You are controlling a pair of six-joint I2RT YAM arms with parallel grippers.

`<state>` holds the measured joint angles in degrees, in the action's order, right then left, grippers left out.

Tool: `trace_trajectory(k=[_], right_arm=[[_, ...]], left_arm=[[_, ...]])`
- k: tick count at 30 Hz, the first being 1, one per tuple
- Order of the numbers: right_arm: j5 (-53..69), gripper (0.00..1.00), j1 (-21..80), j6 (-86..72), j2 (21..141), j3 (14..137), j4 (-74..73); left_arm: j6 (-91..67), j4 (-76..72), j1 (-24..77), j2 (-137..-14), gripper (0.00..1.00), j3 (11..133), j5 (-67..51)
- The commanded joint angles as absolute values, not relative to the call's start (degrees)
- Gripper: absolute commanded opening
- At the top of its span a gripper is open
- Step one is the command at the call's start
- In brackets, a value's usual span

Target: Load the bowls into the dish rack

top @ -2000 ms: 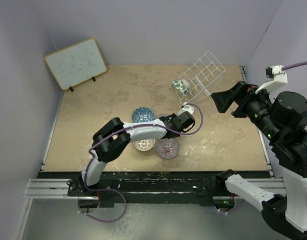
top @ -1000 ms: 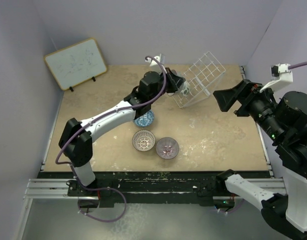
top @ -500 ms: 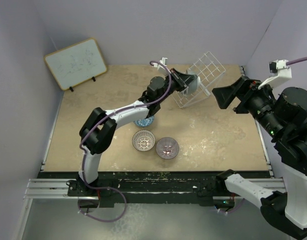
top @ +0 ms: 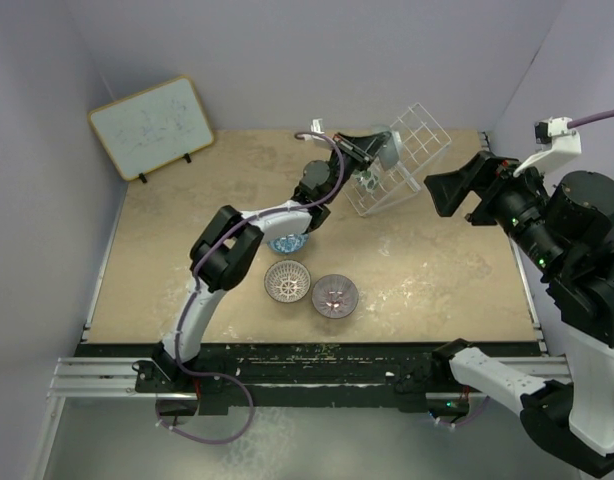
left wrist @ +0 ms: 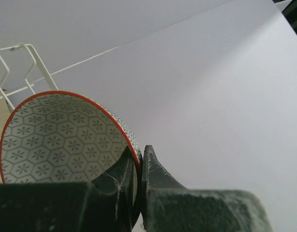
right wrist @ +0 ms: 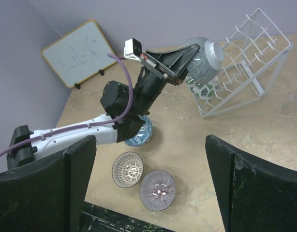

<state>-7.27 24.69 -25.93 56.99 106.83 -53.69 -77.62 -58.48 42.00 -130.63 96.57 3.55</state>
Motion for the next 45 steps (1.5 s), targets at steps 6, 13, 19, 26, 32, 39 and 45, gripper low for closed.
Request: trace_trajectory(k=[6,13,19,26,32,39,45], right_arm=[[-8.9,0.96,24.5,-23.4,58.0,109.7,-54.3],[-9.0,0.96,24.4,-23.1,57.4,108.1,-54.1],[-9.1,0.97,24.4,-22.9,57.4,107.9,-54.3],[-9.1,0.97,24.5,-22.8,57.7,108.0,-54.2],[-8.9,0.97,24.4,-22.8,57.7,107.7,-54.1],[-8.9,0.97,24.4,-22.6,57.8,107.6,-54.0],[-9.1,0.97,24.5,-22.4,57.9,107.4,-53.9]], left_arm=[[-86.2,-76.8,41.7,-137.1,0.00,101.6,10.3],[-87.0,-78.3,41.7,-139.0,0.00,102.7,11.4],[-89.0,-79.1,41.7,-141.2,0.00,103.7,12.2],[-89.3,-78.8,41.5,-141.6,0.00,103.7,12.8],[-90.2,-78.8,41.2,-142.5,0.00,103.7,13.4],[-90.3,-77.6,41.0,-143.1,0.00,104.1,14.0],[-90.4,-77.2,40.8,-144.3,0.00,105.5,14.1]])
